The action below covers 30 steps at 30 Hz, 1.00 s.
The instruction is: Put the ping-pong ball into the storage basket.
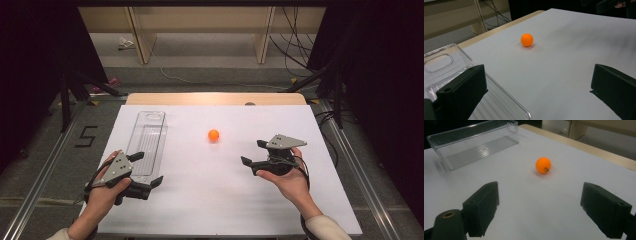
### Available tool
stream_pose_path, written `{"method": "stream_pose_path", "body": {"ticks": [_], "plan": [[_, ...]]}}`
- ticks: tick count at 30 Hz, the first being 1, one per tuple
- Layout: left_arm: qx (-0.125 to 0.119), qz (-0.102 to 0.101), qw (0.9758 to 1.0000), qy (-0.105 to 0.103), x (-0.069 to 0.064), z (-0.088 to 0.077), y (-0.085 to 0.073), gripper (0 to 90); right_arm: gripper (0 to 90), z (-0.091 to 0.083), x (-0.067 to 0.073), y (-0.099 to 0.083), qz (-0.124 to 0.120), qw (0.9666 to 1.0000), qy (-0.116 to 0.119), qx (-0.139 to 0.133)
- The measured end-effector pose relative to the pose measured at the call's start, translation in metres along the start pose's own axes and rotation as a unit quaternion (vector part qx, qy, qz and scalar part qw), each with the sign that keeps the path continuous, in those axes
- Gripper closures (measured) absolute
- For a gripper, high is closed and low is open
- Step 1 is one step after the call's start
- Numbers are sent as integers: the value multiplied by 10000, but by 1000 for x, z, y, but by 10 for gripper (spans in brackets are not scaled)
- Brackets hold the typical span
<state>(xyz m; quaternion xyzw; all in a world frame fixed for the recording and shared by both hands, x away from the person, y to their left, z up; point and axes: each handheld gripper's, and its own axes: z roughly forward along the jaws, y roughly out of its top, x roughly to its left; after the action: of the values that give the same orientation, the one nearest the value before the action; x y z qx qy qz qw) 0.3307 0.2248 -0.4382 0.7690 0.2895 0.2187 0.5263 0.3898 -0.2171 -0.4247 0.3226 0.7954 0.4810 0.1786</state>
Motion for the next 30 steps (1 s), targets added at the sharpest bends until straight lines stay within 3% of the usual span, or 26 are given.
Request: {"method": "stream_pose_path", "body": {"ticks": [30], "plan": [[0,-3,10000,-2,0,-1,0,0,162,36,5,15,-98,9998,101,110]]}}
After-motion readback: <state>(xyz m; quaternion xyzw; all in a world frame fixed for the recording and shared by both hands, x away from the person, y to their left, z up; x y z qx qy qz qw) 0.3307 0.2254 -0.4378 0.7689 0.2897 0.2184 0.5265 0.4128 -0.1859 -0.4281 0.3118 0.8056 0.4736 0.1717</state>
